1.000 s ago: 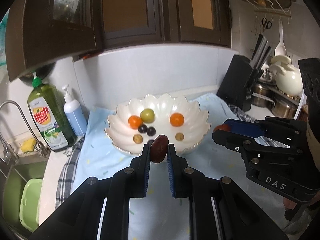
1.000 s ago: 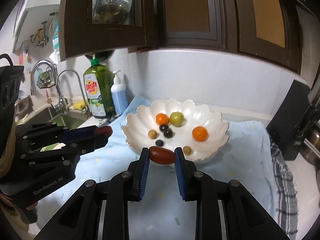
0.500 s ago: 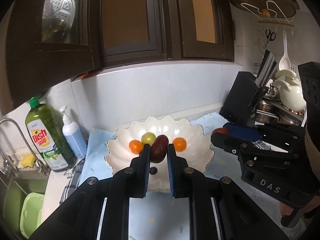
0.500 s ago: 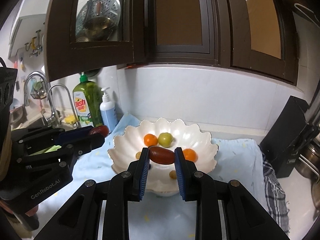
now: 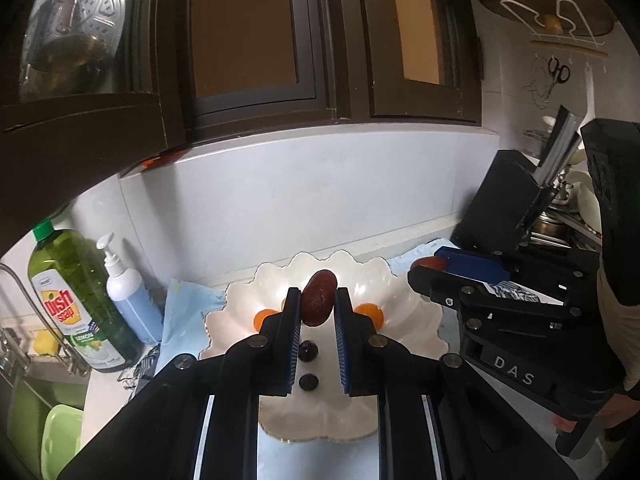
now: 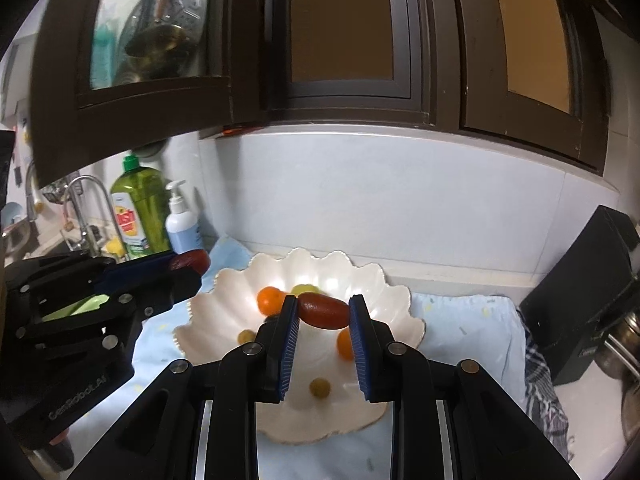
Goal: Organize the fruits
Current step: 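Carry both red dates with both tools over the white bowl, then open the left tool dropping its date while the right tool releases the other date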
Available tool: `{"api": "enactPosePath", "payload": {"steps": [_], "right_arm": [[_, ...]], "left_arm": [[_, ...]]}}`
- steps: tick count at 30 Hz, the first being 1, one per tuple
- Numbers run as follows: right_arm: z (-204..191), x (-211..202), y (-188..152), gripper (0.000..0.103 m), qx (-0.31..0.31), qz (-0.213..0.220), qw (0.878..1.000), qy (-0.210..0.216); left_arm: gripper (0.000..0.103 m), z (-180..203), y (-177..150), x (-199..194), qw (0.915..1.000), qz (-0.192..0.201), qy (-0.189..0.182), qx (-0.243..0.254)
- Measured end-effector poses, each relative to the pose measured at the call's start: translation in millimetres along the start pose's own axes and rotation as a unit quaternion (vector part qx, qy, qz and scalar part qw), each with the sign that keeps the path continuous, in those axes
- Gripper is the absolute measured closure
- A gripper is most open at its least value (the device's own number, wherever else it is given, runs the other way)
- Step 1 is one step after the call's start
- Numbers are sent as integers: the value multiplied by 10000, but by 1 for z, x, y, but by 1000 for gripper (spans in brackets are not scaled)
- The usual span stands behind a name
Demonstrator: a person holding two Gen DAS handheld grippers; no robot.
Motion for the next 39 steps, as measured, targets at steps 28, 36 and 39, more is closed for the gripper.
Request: {"api": "enactPosePath", "payload": {"steps": [28,36,39], "right_arm": [[72,133,-1,76,296,-1599,9866,-96],[82,145,-4,76,384,-1748,9838,-73],[85,146,-5,71,414,-1796,9828,-108]], "left_arm": [[85,21,-7,140,9880,-1525,-234,117],[57,21,-9,149,9857,-1677,-131,77],[52,15,-8,147,9862,-1652,70,87]]}}
Point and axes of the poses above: each gripper's, at about its wrist camera, not at the fingertips, and x roughly the way its jaws point, z to its right, y to its top, the point moved 4 cm from there along x, roughly the way its jaws point, and after that the axes turned 14 degrees about y, right-handed, at the moved point
